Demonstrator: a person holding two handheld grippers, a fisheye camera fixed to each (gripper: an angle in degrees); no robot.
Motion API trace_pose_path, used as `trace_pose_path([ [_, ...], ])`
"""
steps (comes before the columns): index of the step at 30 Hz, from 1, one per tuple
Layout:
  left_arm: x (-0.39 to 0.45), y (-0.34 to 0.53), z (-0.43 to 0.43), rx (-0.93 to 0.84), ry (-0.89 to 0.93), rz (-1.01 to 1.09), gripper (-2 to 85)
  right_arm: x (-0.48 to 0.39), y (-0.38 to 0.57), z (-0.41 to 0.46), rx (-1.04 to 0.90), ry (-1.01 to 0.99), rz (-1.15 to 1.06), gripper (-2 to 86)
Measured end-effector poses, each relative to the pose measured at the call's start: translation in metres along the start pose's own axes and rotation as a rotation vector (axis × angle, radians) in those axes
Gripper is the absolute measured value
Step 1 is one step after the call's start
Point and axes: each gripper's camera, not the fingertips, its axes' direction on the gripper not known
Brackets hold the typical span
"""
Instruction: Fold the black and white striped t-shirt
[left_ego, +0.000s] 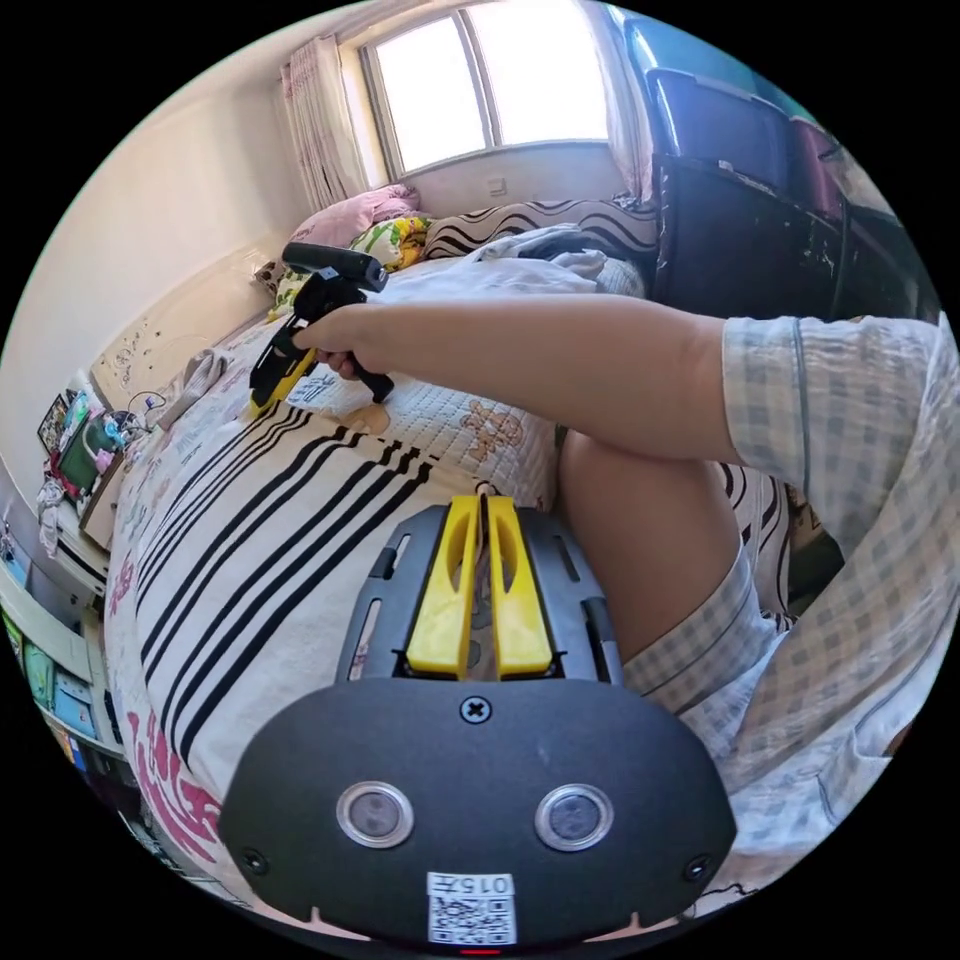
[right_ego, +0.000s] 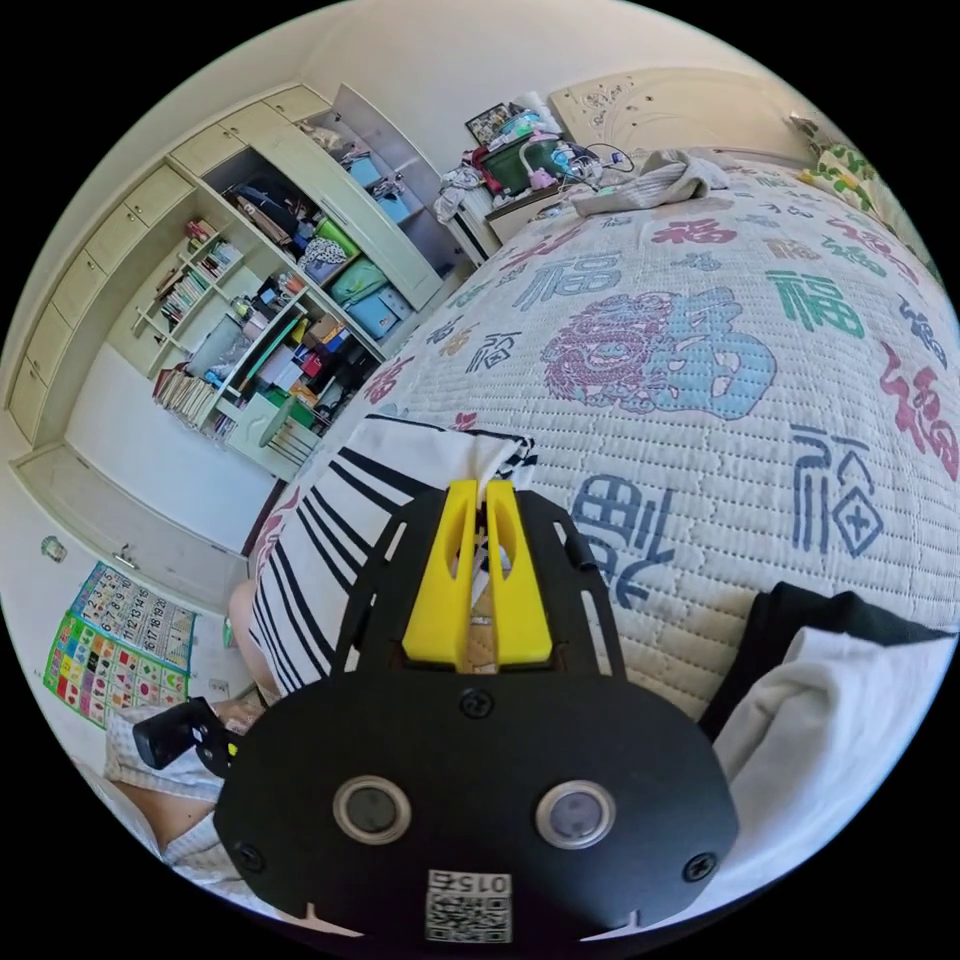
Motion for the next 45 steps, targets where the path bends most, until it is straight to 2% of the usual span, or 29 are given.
trace_pose_path([
  [5,-0.006,0.021,0.028,0.011,-0.027,-0.051,1.6,0.022,0.002,0.016,-0.018,-0.102,0.049,1.8],
  [9,-0.014,0.036,0.025,0.035,0.026,-0.074,6.0,0.031,0.012,0.011,0.06,-0.203,0.04,6.0],
  [11,-0.021,0.046,0.01,0.078,0.075,-0.087,7.0,0.027,0.016,0.004,0.098,-0.185,0.028,8.4],
  [14,-0.046,0.083,-0.035,0.239,0.109,-0.175,7.5,0.007,0.021,-0.006,0.136,-0.056,-0.04,9.9],
  [16,-0.073,0.126,-0.067,0.339,0.045,-0.311,7.8,-0.017,0.023,-0.01,0.167,0.008,-0.116,10.4],
  [20,-0.106,0.194,-0.089,0.388,-0.123,-0.536,8.3,-0.071,0.02,0.015,0.144,-0.004,-0.275,10.4],
  [24,-0.114,0.241,-0.087,0.441,-0.242,-0.665,8.9,-0.134,-0.005,0.096,-0.022,-0.023,-0.431,10.7],
  [29,-0.132,0.257,-0.061,0.47,-0.132,-0.708,9.7,-0.161,-0.061,0.203,-0.243,0.031,-0.395,12.8],
  [33,-0.146,0.275,-0.056,0.527,-0.097,-0.736,7.9,-0.18,-0.081,0.294,-0.433,0.328,-0.442,13.3],
  [36,-0.157,0.288,-0.052,0.561,-0.045,-0.756,7.2,-0.185,-0.078,0.348,-0.616,0.375,-0.468,11.5],
  [41,-0.168,0.292,-0.047,0.567,0.008,-0.754,7.6,-0.192,-0.066,0.383,-0.684,0.476,-0.569,5.9],
  [45,-0.167,0.306,-0.052,0.592,-0.062,-0.765,7.8,-0.185,-0.056,0.402,-0.68,0.485,-0.562,4.1],
])
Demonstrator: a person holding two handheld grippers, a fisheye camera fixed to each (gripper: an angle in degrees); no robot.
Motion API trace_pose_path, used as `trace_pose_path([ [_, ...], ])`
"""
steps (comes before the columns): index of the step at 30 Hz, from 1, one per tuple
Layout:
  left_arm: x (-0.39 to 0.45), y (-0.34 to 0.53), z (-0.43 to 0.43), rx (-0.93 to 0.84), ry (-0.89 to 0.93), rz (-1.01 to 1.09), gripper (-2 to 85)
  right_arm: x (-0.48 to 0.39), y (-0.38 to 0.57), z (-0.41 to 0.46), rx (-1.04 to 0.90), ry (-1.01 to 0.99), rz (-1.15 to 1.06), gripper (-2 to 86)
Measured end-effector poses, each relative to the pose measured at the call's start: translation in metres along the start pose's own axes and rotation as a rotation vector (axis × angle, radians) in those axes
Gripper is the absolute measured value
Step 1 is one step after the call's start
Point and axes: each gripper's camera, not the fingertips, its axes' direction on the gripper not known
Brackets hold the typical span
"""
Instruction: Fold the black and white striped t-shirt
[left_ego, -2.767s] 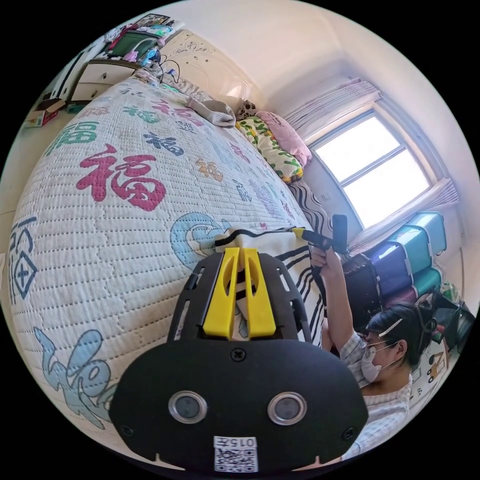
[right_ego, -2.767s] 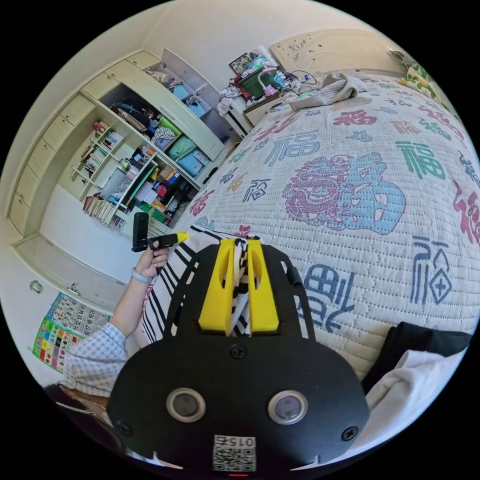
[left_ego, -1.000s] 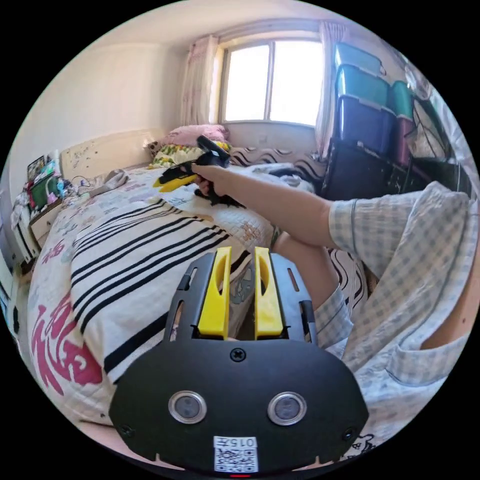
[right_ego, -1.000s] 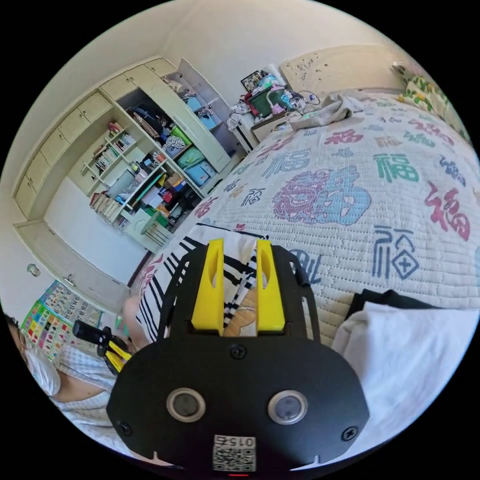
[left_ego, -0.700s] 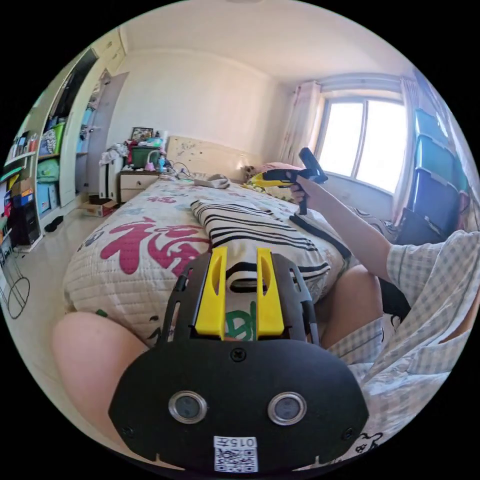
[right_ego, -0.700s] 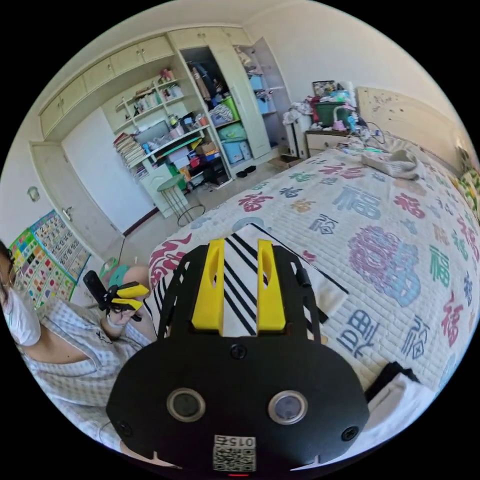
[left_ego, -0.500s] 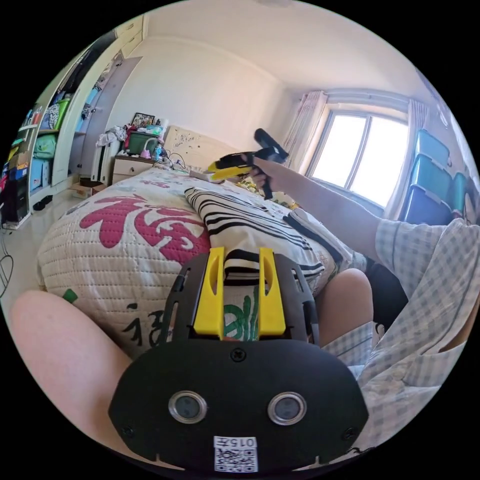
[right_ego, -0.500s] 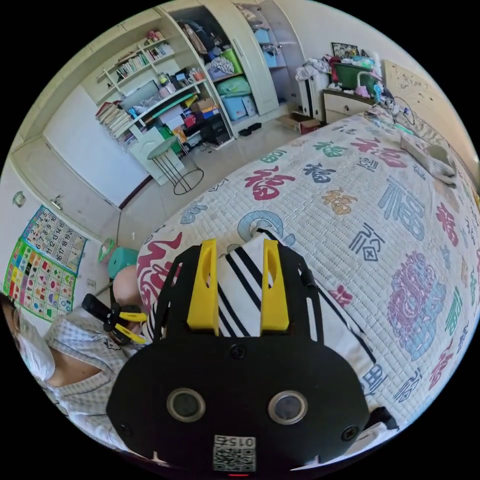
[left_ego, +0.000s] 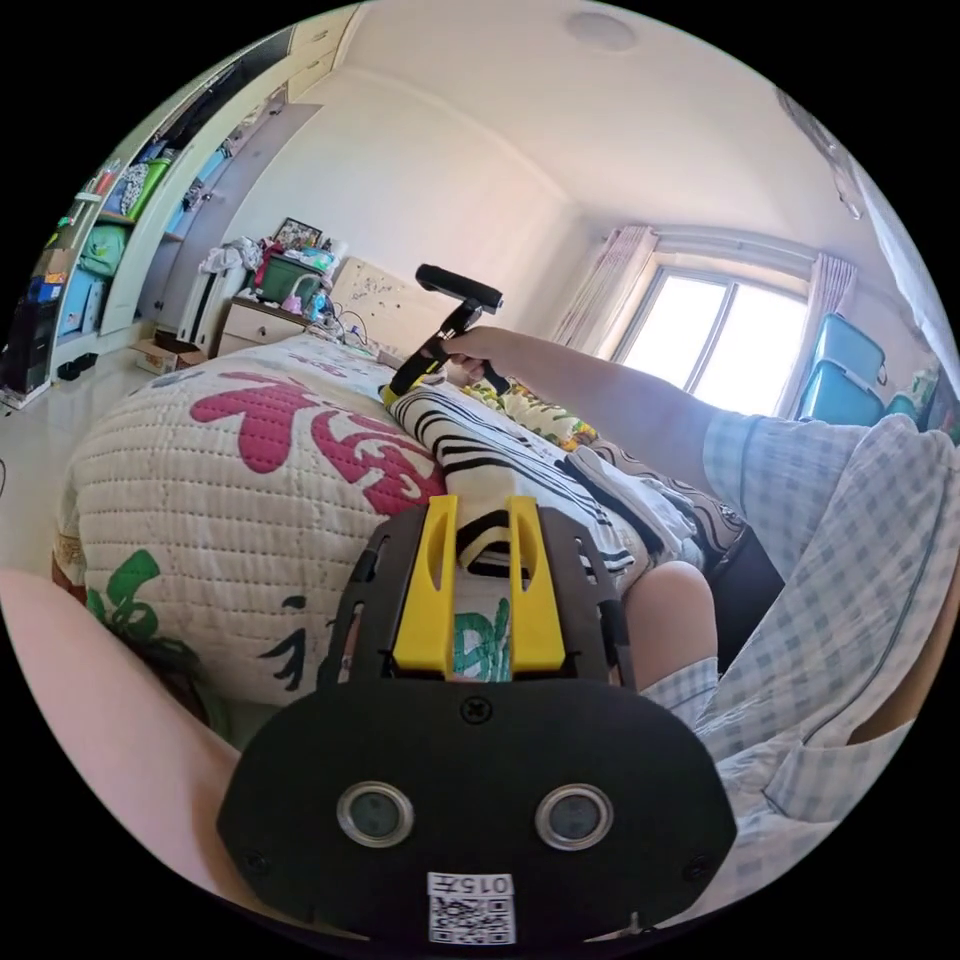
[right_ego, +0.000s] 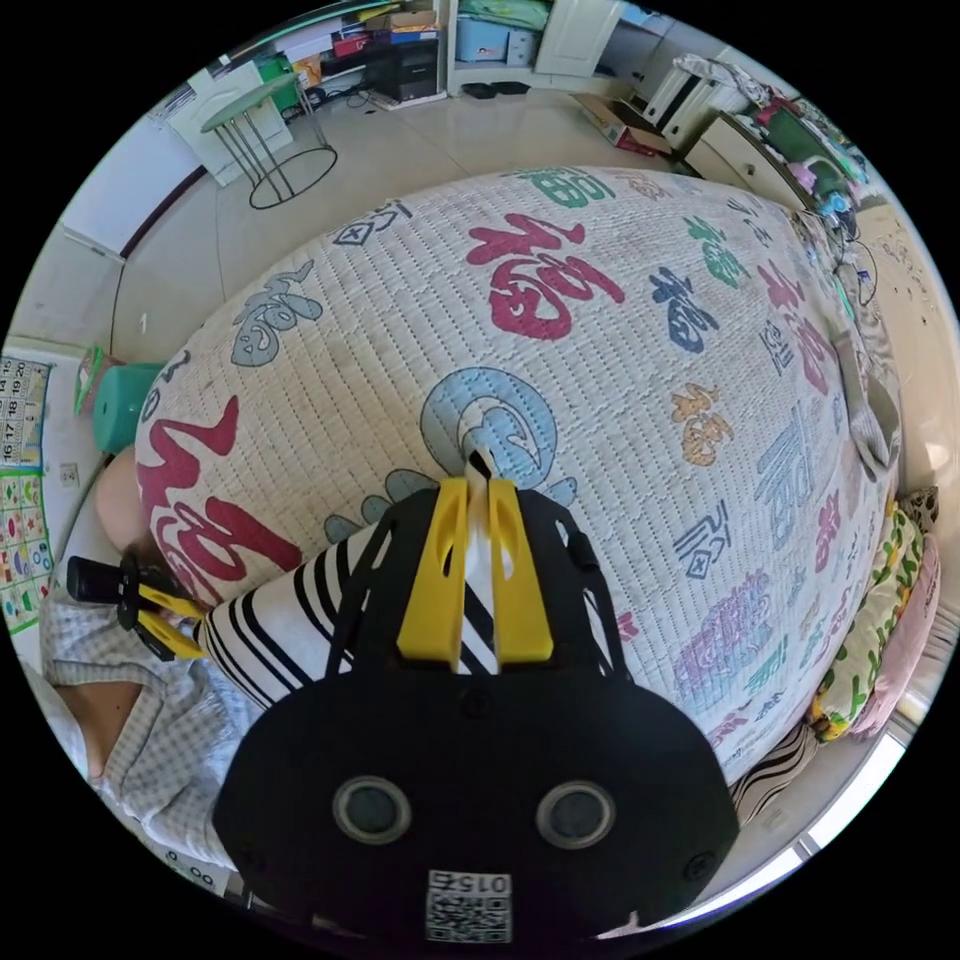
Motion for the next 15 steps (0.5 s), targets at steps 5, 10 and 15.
trace_pose_path([
  [5,0.002,0.008,0.02,-0.069,0.035,0.023,1.3,-0.007,-0.003,0.031,0.051,0.028,0.055,2.9],
  [10,0.023,0.018,0.011,-0.053,-0.007,0.162,0.0,-0.007,0.006,0.071,0.116,0.0,0.128,3.0],
  [15,0.018,0.034,0.017,-0.088,-0.012,0.138,2.0,-0.002,0.056,0.082,0.307,-0.08,0.144,4.7],
])
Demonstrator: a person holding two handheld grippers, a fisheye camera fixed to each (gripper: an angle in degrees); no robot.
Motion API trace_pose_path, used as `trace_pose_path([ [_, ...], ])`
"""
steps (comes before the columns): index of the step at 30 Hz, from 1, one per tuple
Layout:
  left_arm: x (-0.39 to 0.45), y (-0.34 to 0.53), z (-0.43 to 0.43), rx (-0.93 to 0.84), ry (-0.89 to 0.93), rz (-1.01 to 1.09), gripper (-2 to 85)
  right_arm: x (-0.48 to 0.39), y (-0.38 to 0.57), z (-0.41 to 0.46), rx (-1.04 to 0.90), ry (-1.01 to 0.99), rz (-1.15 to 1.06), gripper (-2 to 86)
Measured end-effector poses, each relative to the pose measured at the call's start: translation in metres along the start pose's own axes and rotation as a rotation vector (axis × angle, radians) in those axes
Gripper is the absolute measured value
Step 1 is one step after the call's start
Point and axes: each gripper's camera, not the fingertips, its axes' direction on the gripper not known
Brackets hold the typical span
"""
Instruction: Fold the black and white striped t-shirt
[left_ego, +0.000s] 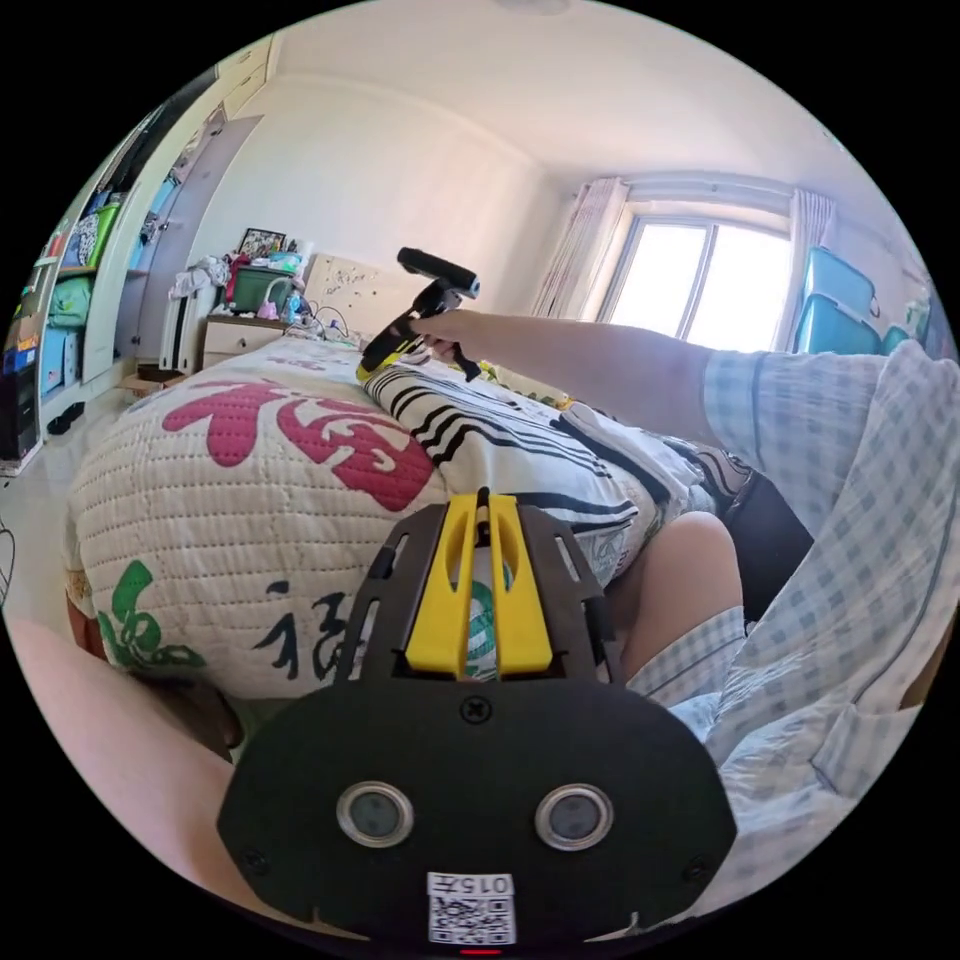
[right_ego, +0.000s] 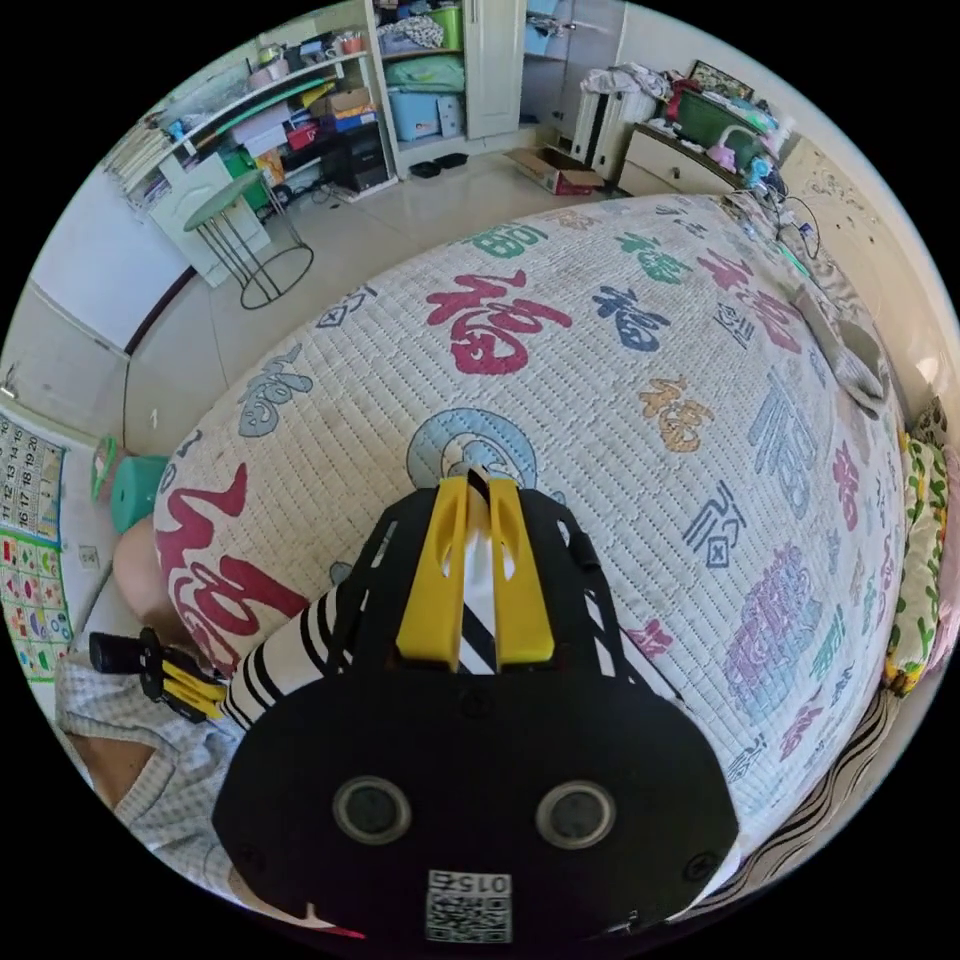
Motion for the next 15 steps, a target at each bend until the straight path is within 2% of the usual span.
trace_pose_path([
  [4,0.011,0.013,-0.014,0.011,-0.035,0.045,7.2,-0.021,0.097,-0.038,0.172,-0.114,-0.116,5.5],
  [6,0.015,0.014,-0.011,-0.015,-0.02,0.049,8.5,-0.042,0.157,-0.045,0.205,-0.104,-0.171,6.8],
  [8,0.024,0.013,-0.007,-0.066,-0.04,0.106,9.3,-0.066,0.225,-0.046,0.241,-0.047,-0.204,7.8],
  [11,0.056,0.013,-0.008,-0.126,-0.103,0.333,9.0,-0.108,0.337,-0.029,0.336,0.07,-0.222,6.9],
  [14,0.089,0.014,-0.004,-0.212,-0.19,0.571,8.9,-0.152,0.424,0.006,0.405,0.278,-0.234,4.9],
  [15,0.102,0.017,-0.004,-0.217,-0.236,0.65,9.0,-0.169,0.448,0.023,0.416,0.418,-0.231,4.3],
])
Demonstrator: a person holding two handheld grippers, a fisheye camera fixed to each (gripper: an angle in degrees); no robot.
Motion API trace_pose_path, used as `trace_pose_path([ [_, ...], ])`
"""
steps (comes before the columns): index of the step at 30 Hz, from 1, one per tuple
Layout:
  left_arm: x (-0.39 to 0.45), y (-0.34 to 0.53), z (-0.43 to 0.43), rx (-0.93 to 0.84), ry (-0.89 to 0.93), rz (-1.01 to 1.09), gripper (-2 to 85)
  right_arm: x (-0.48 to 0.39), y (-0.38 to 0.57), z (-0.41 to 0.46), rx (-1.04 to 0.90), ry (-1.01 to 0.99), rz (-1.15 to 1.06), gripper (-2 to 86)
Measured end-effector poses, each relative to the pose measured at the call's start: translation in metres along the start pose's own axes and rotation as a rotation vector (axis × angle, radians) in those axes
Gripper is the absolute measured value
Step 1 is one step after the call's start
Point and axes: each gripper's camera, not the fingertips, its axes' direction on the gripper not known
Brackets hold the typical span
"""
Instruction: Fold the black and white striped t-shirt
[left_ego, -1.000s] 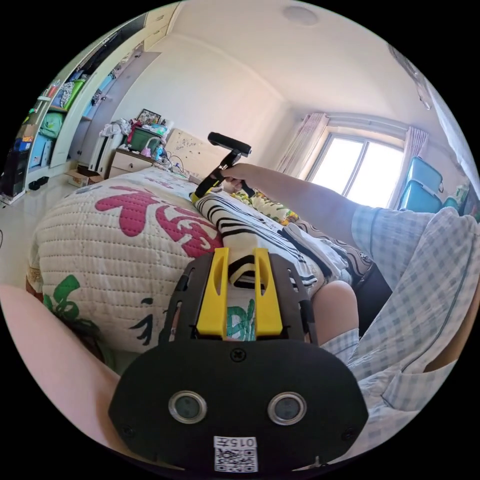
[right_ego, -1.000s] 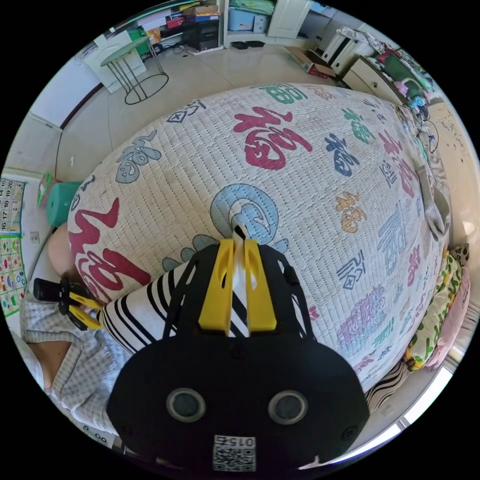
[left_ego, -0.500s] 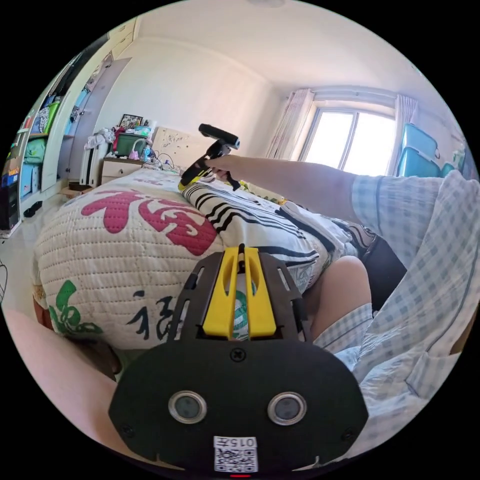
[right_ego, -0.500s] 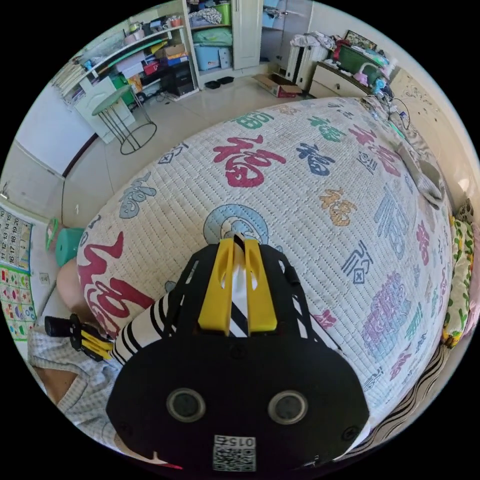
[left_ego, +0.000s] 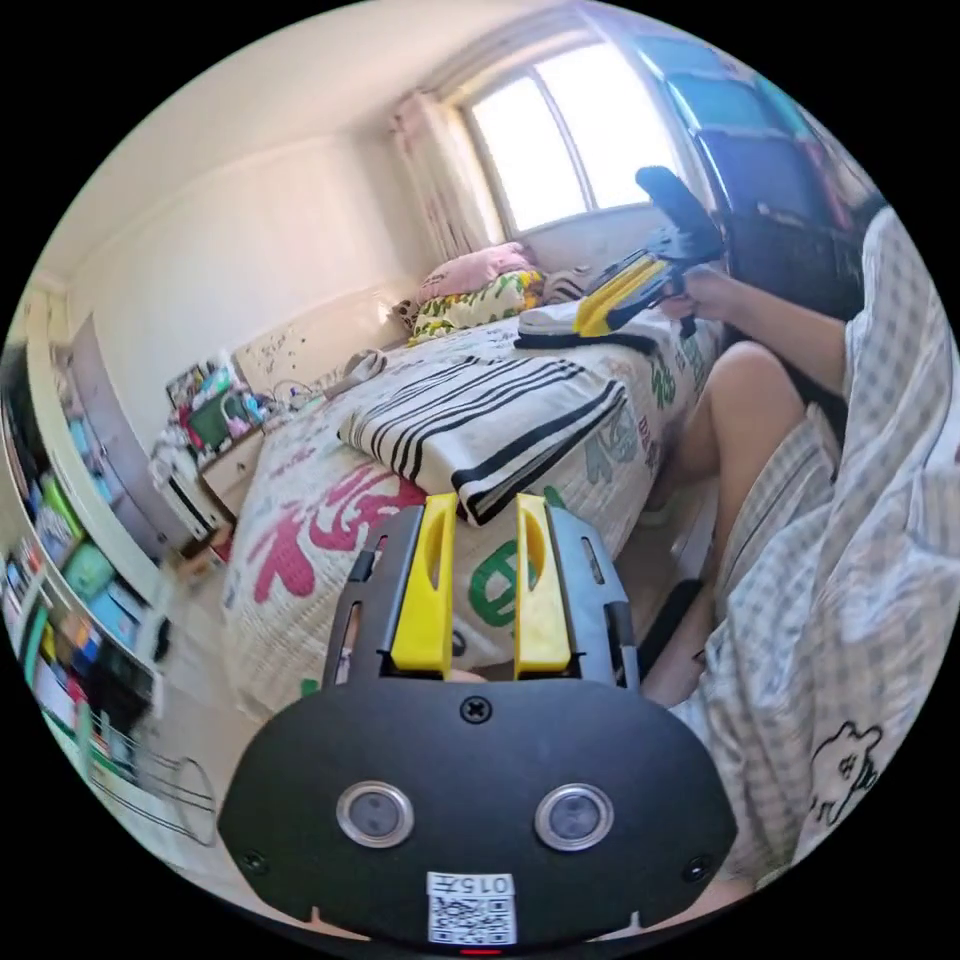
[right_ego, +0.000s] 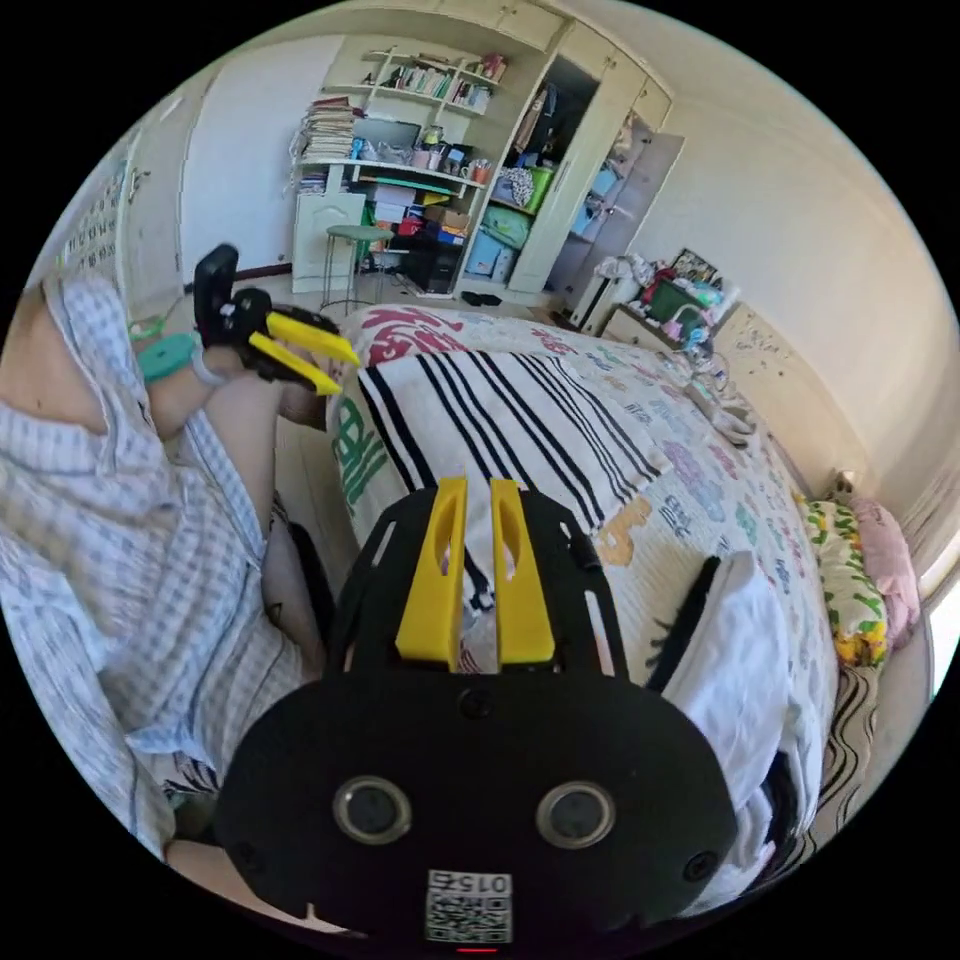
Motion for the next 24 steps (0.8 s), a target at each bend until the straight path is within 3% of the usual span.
trace_pose_path([
  [3,0.027,-0.01,0.006,-0.063,-0.083,0.141,9.6,-0.051,0.033,0.014,-0.015,0.293,-0.063,4.1],
  [10,0.094,-0.019,0.033,-0.168,-0.306,0.354,10.7,-0.115,0.061,0.105,-0.271,0.505,-0.278,11.5],
  [18,0.118,-0.032,0.056,-0.256,-0.391,0.475,10.9,-0.129,0.087,0.134,-0.355,0.603,-0.423,9.6],
  [24,0.121,-0.039,0.046,-0.201,-0.437,0.496,7.8,-0.125,0.087,0.13,-0.363,0.595,-0.455,6.6],
])
